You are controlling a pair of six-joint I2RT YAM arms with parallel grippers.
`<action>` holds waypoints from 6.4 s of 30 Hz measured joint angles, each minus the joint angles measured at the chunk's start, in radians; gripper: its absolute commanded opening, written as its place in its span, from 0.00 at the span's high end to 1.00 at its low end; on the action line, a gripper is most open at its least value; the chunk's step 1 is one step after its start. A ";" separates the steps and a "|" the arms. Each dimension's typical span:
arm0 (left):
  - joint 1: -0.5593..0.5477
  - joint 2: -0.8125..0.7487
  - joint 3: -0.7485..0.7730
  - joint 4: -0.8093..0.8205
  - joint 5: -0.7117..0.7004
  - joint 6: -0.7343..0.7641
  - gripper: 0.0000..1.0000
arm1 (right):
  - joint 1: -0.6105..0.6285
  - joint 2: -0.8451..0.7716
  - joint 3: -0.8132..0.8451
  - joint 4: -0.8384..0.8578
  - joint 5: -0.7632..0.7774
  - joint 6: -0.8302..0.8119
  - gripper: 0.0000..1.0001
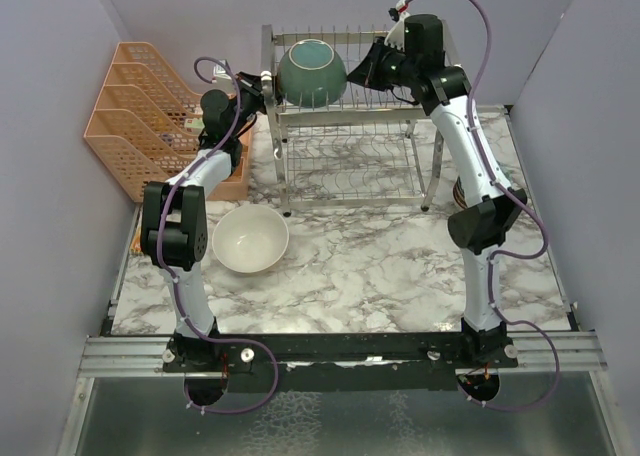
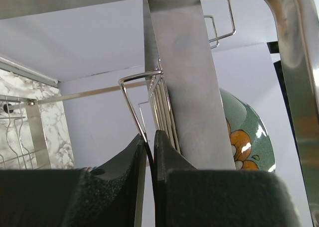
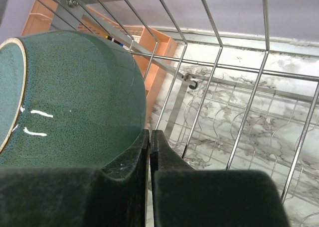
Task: Unload the bowls from the dish rack
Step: Adjust the bowl in the dish rack.
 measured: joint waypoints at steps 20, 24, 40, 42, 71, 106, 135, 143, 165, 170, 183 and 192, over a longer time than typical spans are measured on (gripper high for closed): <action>0.005 0.000 -0.009 0.011 0.000 -0.004 0.93 | 0.004 -0.025 -0.066 0.065 -0.078 -0.175 0.99; 0.014 0.000 -0.010 0.017 0.000 -0.006 0.93 | -0.006 -0.032 -0.102 0.125 -0.138 -0.132 0.99; 0.025 0.000 -0.011 0.020 0.003 -0.008 0.93 | -0.016 0.013 -0.022 0.080 -0.184 -0.083 0.99; 0.024 0.000 -0.011 0.021 0.003 -0.007 0.93 | -0.008 0.006 -0.018 0.051 -0.145 -0.114 0.99; 0.026 -0.003 -0.024 0.038 0.026 -0.015 0.94 | 0.129 -0.079 -0.081 0.009 0.224 -0.286 0.99; 0.060 -0.019 -0.026 -0.011 -0.004 0.020 0.94 | 0.058 -0.047 -0.142 0.216 -0.106 0.034 0.99; 0.056 -0.037 -0.026 0.002 -0.005 0.021 0.94 | 0.045 -0.119 -0.290 0.354 -0.113 0.258 0.99; 0.051 -0.044 -0.026 0.009 -0.003 0.018 0.94 | 0.040 -0.147 -0.338 0.392 -0.113 0.300 0.99; 0.048 -0.047 -0.030 0.022 -0.005 0.001 0.94 | 0.037 -0.152 -0.354 0.428 -0.137 0.349 0.76; 0.048 -0.047 -0.031 0.022 -0.010 -0.004 0.94 | 0.033 -0.144 -0.351 0.450 -0.158 0.381 0.70; 0.048 -0.047 -0.031 0.023 -0.013 -0.024 0.94 | 0.024 -0.134 -0.352 0.481 -0.171 0.526 0.70; 0.048 -0.047 -0.032 0.022 -0.013 -0.031 0.94 | 0.021 -0.105 -0.320 0.451 -0.160 0.630 0.79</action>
